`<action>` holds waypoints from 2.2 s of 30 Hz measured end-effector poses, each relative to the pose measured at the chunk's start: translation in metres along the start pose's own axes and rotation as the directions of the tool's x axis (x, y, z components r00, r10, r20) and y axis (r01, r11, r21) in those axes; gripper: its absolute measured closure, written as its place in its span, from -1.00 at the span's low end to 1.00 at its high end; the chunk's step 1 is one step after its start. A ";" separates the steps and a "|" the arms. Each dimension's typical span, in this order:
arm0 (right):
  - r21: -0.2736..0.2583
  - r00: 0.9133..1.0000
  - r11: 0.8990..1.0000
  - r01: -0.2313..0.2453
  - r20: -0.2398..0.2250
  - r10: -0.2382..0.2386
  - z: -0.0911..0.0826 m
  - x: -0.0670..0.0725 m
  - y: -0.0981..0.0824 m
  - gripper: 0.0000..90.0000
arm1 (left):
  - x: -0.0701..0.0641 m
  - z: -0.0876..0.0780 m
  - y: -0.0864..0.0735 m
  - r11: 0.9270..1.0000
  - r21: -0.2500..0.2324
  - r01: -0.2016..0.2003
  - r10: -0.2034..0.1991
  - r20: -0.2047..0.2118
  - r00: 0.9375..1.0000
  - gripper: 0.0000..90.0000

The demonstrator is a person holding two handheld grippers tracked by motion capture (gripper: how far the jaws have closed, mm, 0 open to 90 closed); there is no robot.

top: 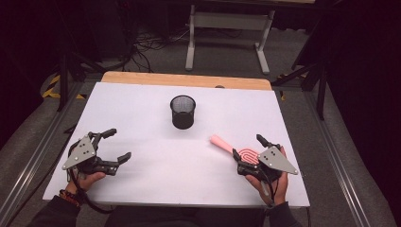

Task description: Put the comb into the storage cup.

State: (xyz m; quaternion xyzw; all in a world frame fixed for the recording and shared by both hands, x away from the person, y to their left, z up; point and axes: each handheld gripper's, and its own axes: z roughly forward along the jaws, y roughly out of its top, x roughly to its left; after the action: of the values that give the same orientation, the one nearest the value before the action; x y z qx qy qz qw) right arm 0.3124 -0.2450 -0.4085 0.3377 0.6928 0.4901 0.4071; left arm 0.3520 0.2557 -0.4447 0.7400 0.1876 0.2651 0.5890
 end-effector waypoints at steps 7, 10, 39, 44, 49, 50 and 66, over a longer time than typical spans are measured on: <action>0.018 0.998 0.999 -0.043 -0.038 0.043 0.006 0.001 0.002 -0.68 | -0.002 0.005 -0.005 0.999 0.033 -0.009 0.008 0.015 1.000 -0.85; 0.054 0.997 0.997 -0.056 -0.045 0.059 0.012 0.003 0.006 -0.38 | -0.002 0.004 -0.005 0.999 0.031 -0.008 0.007 0.023 1.000 -0.85; 0.506 0.998 0.861 -0.050 -0.017 0.068 0.137 0.023 0.007 1.00 | -0.003 -0.006 -0.006 0.997 0.051 -0.052 0.052 -0.002 0.999 -0.80; 0.547 0.999 0.836 -0.042 0.010 0.044 0.142 0.023 0.004 1.00 | -0.003 -0.009 -0.006 0.997 0.059 -0.055 0.056 -0.009 0.998 -0.79; 0.569 0.999 0.822 0.000 -0.036 0.025 0.142 0.025 0.006 1.00 | -0.003 -0.009 -0.007 0.996 0.066 -0.054 0.054 -0.005 0.999 -0.79; 0.576 0.998 0.817 0.012 -0.060 0.027 0.142 0.027 0.006 1.00 | -0.003 -0.009 -0.007 0.996 0.069 -0.058 0.058 -0.006 0.998 -0.79; 0.587 0.981 0.802 0.113 -0.196 0.005 0.125 0.041 0.006 1.00 | -0.003 -0.006 -0.008 0.995 0.083 -0.058 0.057 0.009 0.998 -0.79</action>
State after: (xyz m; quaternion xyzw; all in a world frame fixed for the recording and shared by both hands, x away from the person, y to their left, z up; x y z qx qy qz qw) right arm 0.4068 -0.1567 -0.4359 0.3806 0.8560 0.2659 0.2272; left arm 0.3460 0.2608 -0.4517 0.7697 0.1751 0.2714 0.5506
